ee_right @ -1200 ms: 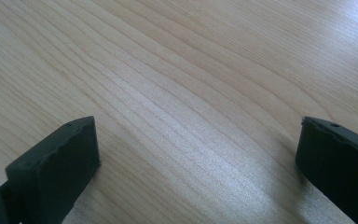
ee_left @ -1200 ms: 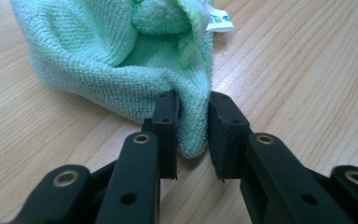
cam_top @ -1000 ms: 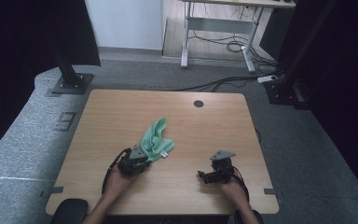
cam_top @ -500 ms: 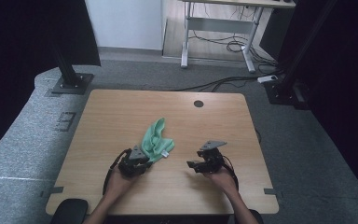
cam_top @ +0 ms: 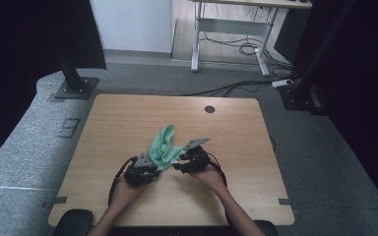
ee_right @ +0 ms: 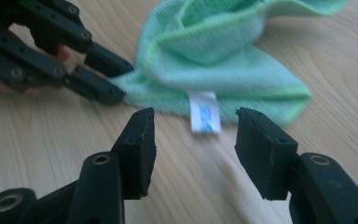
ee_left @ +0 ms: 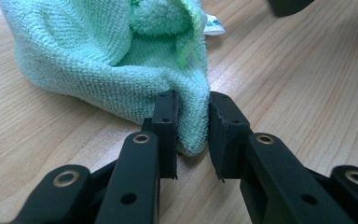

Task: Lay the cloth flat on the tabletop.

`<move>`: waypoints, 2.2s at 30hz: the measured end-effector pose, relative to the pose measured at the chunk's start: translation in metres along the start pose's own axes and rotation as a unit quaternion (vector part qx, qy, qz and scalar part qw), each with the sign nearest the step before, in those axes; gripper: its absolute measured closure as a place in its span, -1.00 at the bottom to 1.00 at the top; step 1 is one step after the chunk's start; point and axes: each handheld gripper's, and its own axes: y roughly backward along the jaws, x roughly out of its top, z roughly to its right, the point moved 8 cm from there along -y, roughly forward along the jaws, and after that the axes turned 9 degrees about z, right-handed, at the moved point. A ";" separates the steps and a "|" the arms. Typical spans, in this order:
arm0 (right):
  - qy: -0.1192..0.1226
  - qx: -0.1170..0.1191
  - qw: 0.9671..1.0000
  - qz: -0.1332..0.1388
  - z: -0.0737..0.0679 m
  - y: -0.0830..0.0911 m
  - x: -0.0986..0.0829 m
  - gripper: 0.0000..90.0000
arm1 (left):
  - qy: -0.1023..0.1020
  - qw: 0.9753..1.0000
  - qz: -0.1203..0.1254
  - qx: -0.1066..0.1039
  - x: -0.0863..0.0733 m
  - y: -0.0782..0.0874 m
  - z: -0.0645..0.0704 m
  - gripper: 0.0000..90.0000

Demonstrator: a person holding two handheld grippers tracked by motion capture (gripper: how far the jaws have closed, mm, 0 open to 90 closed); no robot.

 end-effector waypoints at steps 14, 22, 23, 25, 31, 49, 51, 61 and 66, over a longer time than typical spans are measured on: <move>0.031 0.010 0.999 -0.026 -0.014 -0.038 0.010 0.57 | 0.005 1.000 0.002 -0.003 0.000 0.000 0.000 0.63; 0.032 -0.025 0.999 -0.009 0.002 -0.017 0.012 0.90 | 0.021 1.000 0.002 -0.009 0.001 0.001 -0.003 0.66; 0.031 -0.030 0.999 -0.007 0.004 -0.014 0.013 0.90 | 0.022 1.000 0.002 -0.010 0.001 0.002 -0.003 0.66; 0.030 -0.036 0.999 -0.004 0.009 -0.007 0.014 0.90 | 0.022 1.000 0.003 -0.008 0.002 0.003 -0.004 0.68; 0.020 -0.070 0.997 0.005 0.035 0.028 0.017 0.89 | 0.027 0.999 0.022 0.004 0.009 0.013 -0.012 0.73; -0.062 -0.117 0.990 -0.040 0.083 0.075 -0.046 0.76 | 0.059 0.998 0.001 -0.002 -0.002 0.013 -0.023 0.64; -0.067 -0.124 0.989 -0.048 0.087 0.073 -0.058 0.60 | 0.050 0.999 0.004 0.009 0.000 0.014 -0.024 0.46; -0.047 -0.139 0.989 -0.013 0.083 0.097 -0.041 0.10 | 0.013 0.999 0.028 0.009 0.032 0.023 -0.015 0.02; -0.038 -0.114 0.993 -0.020 0.066 0.083 -0.037 0.43 | 0.001 1.000 0.021 -0.012 0.042 0.011 -0.003 0.02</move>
